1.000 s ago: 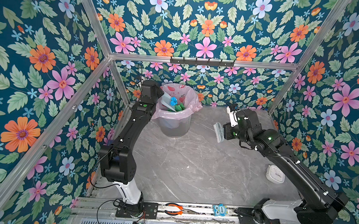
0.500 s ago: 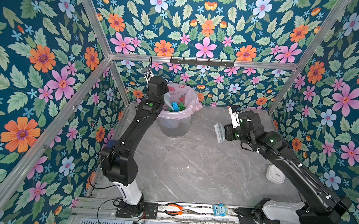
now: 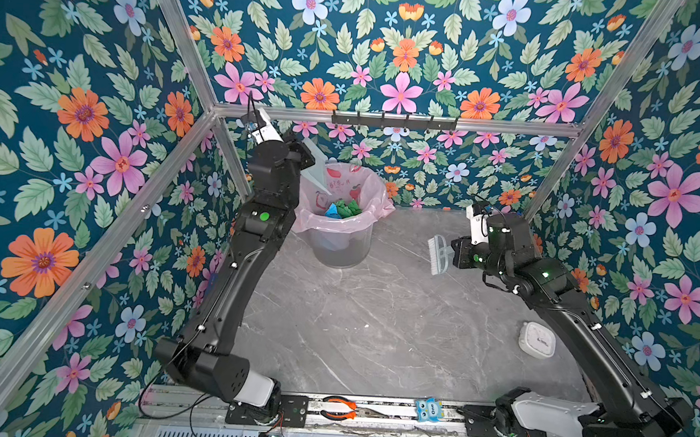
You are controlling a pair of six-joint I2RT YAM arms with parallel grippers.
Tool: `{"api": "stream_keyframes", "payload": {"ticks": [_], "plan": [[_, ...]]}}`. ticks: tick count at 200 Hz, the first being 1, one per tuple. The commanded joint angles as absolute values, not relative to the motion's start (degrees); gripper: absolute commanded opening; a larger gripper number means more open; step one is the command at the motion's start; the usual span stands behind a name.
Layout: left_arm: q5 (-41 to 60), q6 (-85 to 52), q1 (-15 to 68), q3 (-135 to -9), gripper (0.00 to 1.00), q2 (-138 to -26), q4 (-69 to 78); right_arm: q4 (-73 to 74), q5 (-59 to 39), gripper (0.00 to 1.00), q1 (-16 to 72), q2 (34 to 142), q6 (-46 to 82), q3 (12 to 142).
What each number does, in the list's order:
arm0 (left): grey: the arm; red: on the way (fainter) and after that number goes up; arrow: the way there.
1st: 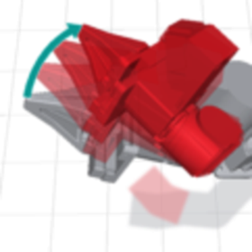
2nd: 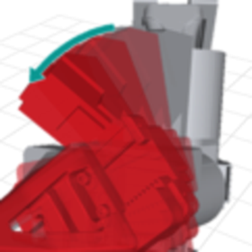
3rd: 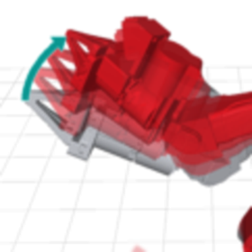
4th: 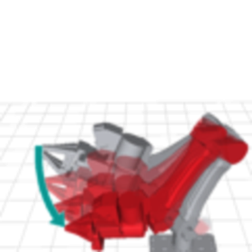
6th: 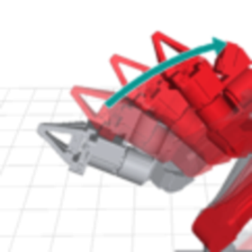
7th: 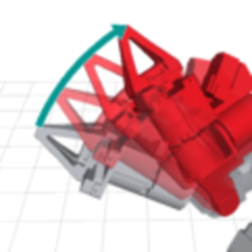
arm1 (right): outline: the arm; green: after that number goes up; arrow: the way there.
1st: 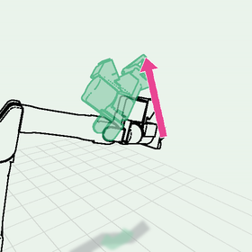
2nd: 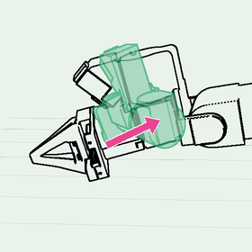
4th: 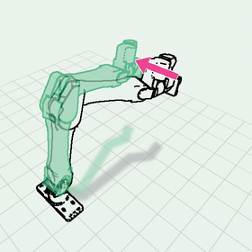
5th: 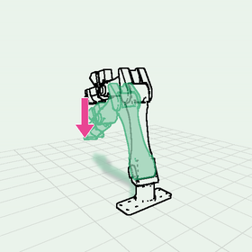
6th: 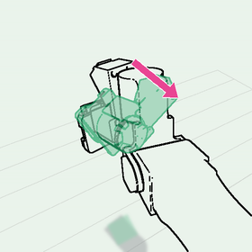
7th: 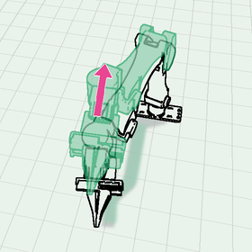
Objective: Sweep away the paper scraps from the table
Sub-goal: 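Tip the dustpan with the left gripper to pour the blue scrap into the bin, then lower the empty dustpan with the left gripper onto the table beside the bin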
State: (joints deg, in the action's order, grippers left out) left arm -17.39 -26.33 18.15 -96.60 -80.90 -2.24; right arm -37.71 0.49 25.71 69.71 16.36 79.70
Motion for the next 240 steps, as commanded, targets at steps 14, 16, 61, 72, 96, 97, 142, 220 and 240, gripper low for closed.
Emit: {"api": "stream_keyframes", "payload": {"ticks": [14, 16, 61, 72, 96, 97, 142, 220, 240], "plan": [[-7.08, -34.16, 18.28, -86.04, 0.00, -70.40, -2.78, -36.45, -3.86, 0.00, 25.19, 68.51, 18.05, 78.98], [-6.71, -34.53, 18.28, -85.14, 0.00, -69.63, -2.85, -36.51, -3.87, 0.00, 25.15, 68.48, 18.07, 78.96], [-0.99, -42.91, 18.23, -67.28, 0.00, -53.08, -1.92, -36.93, -6.26, 0.00, 23.84, 68.97, 19.13, 78.05], [-0.28, -45.51, 18.28, -63.07, 0.00, -49.22, -1.98, -36.80, -7.30, 0.00, 23.27, 69.20, 19.48, 77.76], [0.96, -50.01, 18.28, -53.90, 0.00, -41.33, -0.98, -36.50, -8.74, 0.00, 22.83, 69.59, 20.12, 76.96], [0.97, -50.18, 18.28, -53.54, 0.00, -41.06, -0.97, -36.49, -8.81, 0.00, 22.80, 69.60, 20.17, 76.89], [1.19, -53.04, 18.27, -40.95, 0.00, -35.01, 1.39, -33.23, -17.32, 0.00, 19.37, 72.04, 23.71, 73.25], [1.54, -59.32, 18.27, -18.38, 0.00, -46.53, 30.99, -25.26, -27.09, 0.00, 13.22, 74.94, 29.46, 68.62], [0.21, -60.35, 18.23, -14.72, 0.00, -51.73, 39.48, -20.84, -30.80, 0.00, 11.12, 76.16, 32.15, 66.68]]}}
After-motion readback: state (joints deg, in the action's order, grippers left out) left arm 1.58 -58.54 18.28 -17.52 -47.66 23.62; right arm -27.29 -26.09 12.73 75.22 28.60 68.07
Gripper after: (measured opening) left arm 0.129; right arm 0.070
